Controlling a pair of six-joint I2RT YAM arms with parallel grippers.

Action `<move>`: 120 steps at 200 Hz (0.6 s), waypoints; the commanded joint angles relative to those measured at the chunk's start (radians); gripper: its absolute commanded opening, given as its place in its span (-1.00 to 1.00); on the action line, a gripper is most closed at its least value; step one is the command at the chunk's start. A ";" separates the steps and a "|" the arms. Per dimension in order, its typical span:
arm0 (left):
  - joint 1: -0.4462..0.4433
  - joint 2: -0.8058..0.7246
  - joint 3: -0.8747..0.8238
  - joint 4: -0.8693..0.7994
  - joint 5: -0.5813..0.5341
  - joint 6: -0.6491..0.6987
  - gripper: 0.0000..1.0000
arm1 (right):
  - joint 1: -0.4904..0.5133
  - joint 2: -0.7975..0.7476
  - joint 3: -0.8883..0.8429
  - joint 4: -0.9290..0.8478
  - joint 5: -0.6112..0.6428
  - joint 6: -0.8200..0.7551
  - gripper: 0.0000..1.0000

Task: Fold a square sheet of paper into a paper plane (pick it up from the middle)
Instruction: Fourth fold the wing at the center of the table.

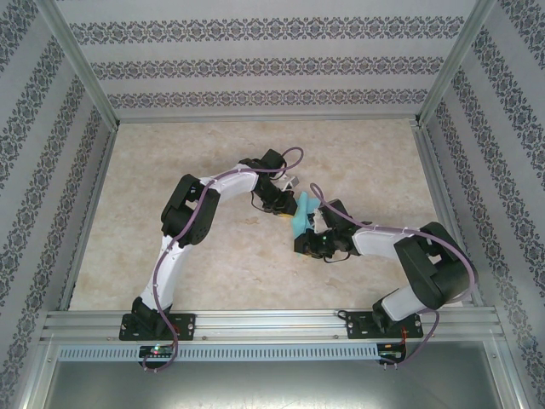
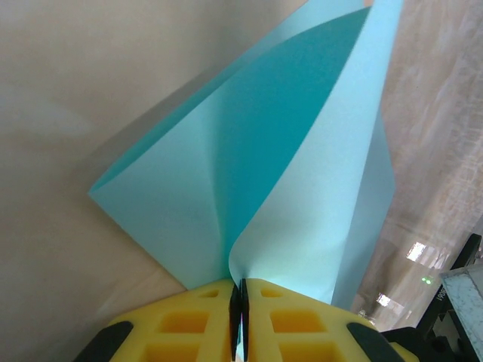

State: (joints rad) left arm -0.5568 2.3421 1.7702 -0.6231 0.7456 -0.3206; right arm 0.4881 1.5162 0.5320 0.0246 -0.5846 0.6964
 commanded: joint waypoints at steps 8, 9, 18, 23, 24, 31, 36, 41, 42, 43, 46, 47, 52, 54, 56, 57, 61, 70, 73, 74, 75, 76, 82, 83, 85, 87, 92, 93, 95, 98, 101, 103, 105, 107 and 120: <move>-0.003 0.027 0.011 -0.022 -0.074 0.002 -0.67 | 0.010 0.032 0.001 -0.049 0.024 -0.047 -0.56; -0.003 0.028 0.012 -0.022 -0.073 0.003 -0.67 | 0.010 0.032 0.001 -0.049 0.024 -0.047 -0.57; -0.003 0.021 0.015 -0.022 -0.066 -0.001 -0.66 | 0.010 0.035 -0.001 -0.057 0.029 -0.056 -0.57; -0.004 0.018 0.017 -0.021 -0.063 -0.004 -0.65 | 0.010 0.036 -0.001 -0.065 0.033 -0.061 -0.57; -0.003 0.017 0.017 -0.021 -0.062 -0.003 -0.65 | 0.010 0.036 -0.001 -0.067 0.033 -0.062 -0.57; -0.003 0.012 0.019 -0.021 -0.059 -0.006 -0.64 | 0.010 0.037 -0.001 -0.077 0.039 -0.068 -0.57; -0.003 0.008 0.020 -0.021 -0.058 -0.008 -0.63 | 0.010 0.037 -0.002 -0.081 0.042 -0.072 -0.57; -0.003 0.004 0.021 -0.021 -0.055 -0.009 -0.62 | 0.010 0.037 -0.003 -0.086 0.044 -0.074 -0.57; -0.004 0.004 0.021 -0.021 -0.055 -0.010 -0.62 | 0.010 0.036 -0.003 -0.086 0.044 -0.074 -0.57; -0.004 0.004 0.022 -0.021 -0.055 -0.010 -0.61 | 0.010 0.035 -0.004 -0.086 0.044 -0.076 -0.57; -0.004 0.001 0.023 -0.021 -0.053 -0.011 -0.61 | 0.012 0.035 -0.004 -0.088 0.045 -0.076 -0.57; -0.005 0.000 0.023 -0.022 -0.053 -0.011 -0.61 | 0.011 0.036 -0.004 -0.088 0.047 -0.077 -0.57; -0.005 -0.003 0.025 -0.024 -0.051 -0.012 -0.59 | 0.010 0.035 -0.006 -0.090 0.048 -0.079 -0.57; -0.005 -0.004 0.025 -0.024 -0.051 -0.012 -0.59 | 0.010 0.036 -0.007 -0.090 0.049 -0.079 -0.57; -0.005 -0.005 0.027 -0.024 -0.050 -0.012 -0.58 | 0.010 0.035 -0.007 -0.090 0.050 -0.080 -0.57; -0.005 -0.006 0.027 -0.025 -0.049 -0.012 -0.58 | 0.010 0.035 -0.007 -0.090 0.050 -0.080 -0.57; -0.005 -0.008 0.028 -0.027 -0.047 -0.011 -0.57 | 0.010 0.036 -0.008 -0.092 0.052 -0.082 -0.57; -0.007 -0.016 0.029 -0.029 -0.047 -0.010 -0.55 | 0.010 0.036 -0.008 -0.096 0.056 -0.085 -0.57; -0.008 -0.018 0.029 -0.032 -0.048 -0.010 -0.55 | 0.010 0.037 -0.007 -0.096 0.057 -0.085 -0.57; -0.008 -0.019 0.029 -0.032 -0.048 -0.010 -0.55 | 0.010 0.037 -0.007 -0.096 0.057 -0.086 -0.57; -0.008 -0.020 0.028 -0.033 -0.048 -0.010 -0.55 | 0.009 0.038 -0.008 -0.095 0.057 -0.086 -0.57; -0.008 -0.021 0.029 -0.033 -0.048 -0.009 -0.54 | 0.009 0.038 -0.009 -0.095 0.057 -0.086 -0.57; -0.008 -0.023 0.031 -0.035 -0.049 -0.008 -0.53 | 0.009 0.039 -0.009 -0.095 0.056 -0.086 -0.57; -0.008 -0.025 0.031 -0.035 -0.049 -0.009 -0.52 | 0.009 0.039 -0.009 -0.095 0.056 -0.086 -0.57; -0.008 -0.026 0.031 -0.036 -0.050 -0.008 -0.52 | 0.009 0.039 -0.009 -0.094 0.055 -0.086 -0.57; -0.008 -0.027 0.030 -0.036 -0.051 -0.008 -0.52 | 0.009 0.041 -0.009 -0.095 0.055 -0.087 -0.57; -0.008 -0.031 0.031 -0.039 -0.052 -0.005 -0.50 | 0.009 0.041 -0.009 -0.094 0.055 -0.087 -0.57; -0.008 -0.032 0.033 -0.040 -0.053 -0.005 -0.50 | 0.009 0.042 -0.009 -0.094 0.055 -0.087 -0.57; -0.009 -0.033 0.033 -0.042 -0.054 -0.005 -0.49 | 0.009 0.042 -0.010 -0.094 0.056 -0.087 -0.57; -0.009 -0.033 0.035 -0.044 -0.055 -0.004 -0.48 | 0.008 0.043 -0.010 -0.092 0.055 -0.087 -0.57; -0.009 -0.035 0.036 -0.046 -0.055 -0.003 -0.48 | 0.007 0.043 -0.011 -0.092 0.055 -0.087 -0.57; -0.009 -0.037 0.037 -0.048 -0.056 -0.002 -0.47 | 0.007 0.042 -0.012 -0.091 0.055 -0.087 -0.57; -0.008 -0.037 0.038 -0.049 -0.058 0.000 -0.47 | 0.007 0.041 -0.012 -0.091 0.054 -0.086 -0.57; -0.008 -0.039 0.038 -0.050 -0.057 0.000 -0.47 | 0.006 0.041 -0.013 -0.091 0.054 -0.087 -0.57; -0.008 -0.045 0.043 -0.066 -0.073 0.007 -0.44 | 0.004 0.038 -0.015 -0.090 0.052 -0.087 -0.57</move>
State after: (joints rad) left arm -0.5636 2.3371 1.7851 -0.6376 0.7475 -0.3248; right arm 0.4885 1.5219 0.5350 0.0177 -0.5850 0.6399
